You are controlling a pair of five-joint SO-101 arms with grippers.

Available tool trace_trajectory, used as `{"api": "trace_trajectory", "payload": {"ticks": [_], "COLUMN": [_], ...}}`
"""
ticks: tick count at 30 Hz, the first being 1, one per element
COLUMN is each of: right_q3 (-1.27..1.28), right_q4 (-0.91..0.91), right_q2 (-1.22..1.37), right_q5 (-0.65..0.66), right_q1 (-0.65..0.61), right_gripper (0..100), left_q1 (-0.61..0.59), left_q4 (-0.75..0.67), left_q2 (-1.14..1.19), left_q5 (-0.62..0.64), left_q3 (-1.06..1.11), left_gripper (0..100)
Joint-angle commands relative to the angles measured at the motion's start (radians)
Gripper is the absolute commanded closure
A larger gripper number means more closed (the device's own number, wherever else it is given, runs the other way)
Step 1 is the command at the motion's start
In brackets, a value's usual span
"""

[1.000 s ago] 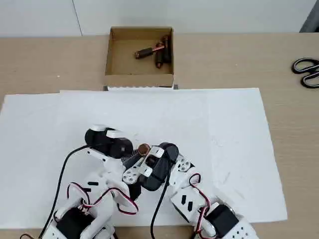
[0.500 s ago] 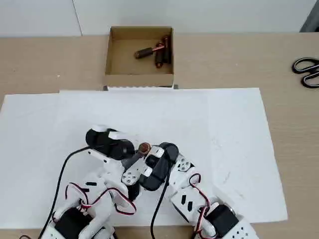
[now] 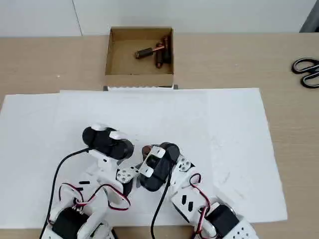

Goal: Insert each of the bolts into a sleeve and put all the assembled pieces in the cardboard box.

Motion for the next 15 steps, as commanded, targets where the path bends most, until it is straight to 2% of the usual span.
{"api": "trace_trajectory", "payload": {"ticks": [1,4,9,12,15], "right_q3": [-0.014,-0.011,-0.011,-0.009,-0.009], "right_q4": [-0.007,-0.008,-0.008,-0.008,-0.008], "right_q2": [-0.016,-0.016,-0.016,-0.016,-0.016], "right_q5": [0.005,0.003,-0.002,-0.002,-0.003], "right_q1": [0.064,0.090,0.104,0.105,0.111], "right_gripper": [99.5,99.5,99.5,99.5,99.5], "left_q1": [-0.005,-0.005,-0.005,-0.011,-0.100], "left_q4": [0.012,0.012,0.005,0.005,0.003], "left_q2": [0.014,0.009,0.009,0.009,0.012], "left_q5": [-0.012,-0.012,-0.014,-0.015,-0.015], "left_q3": [-0.062,-0.105,-0.162,-0.174,-0.162], "left_gripper": [79,83,100,100,100]}}
